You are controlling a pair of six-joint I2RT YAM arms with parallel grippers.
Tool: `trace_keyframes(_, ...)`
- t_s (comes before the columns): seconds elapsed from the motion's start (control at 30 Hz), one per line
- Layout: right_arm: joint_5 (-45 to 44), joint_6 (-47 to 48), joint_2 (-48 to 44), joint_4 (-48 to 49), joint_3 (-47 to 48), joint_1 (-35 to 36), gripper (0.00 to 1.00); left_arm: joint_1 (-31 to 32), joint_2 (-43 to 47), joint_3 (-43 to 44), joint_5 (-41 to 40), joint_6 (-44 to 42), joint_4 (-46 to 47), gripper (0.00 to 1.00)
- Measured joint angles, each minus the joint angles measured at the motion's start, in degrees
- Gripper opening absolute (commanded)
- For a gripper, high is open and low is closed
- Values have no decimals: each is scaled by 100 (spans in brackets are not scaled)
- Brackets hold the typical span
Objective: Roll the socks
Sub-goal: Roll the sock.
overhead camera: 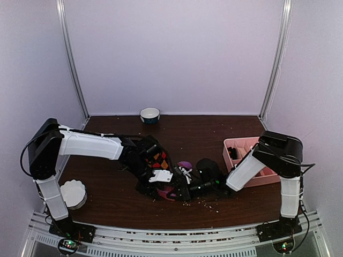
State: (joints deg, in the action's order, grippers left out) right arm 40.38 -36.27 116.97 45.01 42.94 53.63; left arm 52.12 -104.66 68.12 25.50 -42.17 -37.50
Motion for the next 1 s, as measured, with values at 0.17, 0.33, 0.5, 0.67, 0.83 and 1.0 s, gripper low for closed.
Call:
trace_keyframes(0.17, 72, -380, 11, -122, 76, -15, 0, 13, -323, 85, -260, -13, 149, 25)
trace_keyframes(0.33, 74, -490, 11, -188, 107, -28, 3, 24, -551, 201, -542, -28, 179, 19)
trace_keyframes(0.5, 31, -455, -24, -361, 142, -31, 32, 24, -568, 271, -645, -15, 120, 0)
trace_keyframes(0.67, -415, -111, -610, -520, -319, 28, 42, -63, -826, 634, -251, 26, -326, 0)
trace_keyframes(0.83, -1357, 476, -1473, -984, -992, 205, 45, -380, -1290, 1180, 439, 98, -1021, 0)
trace_keyframes(1.0, -2378, 1005, -1917, -1408, -1215, 612, 57, -551, -1722, 1648, 973, 136, -1757, 0)
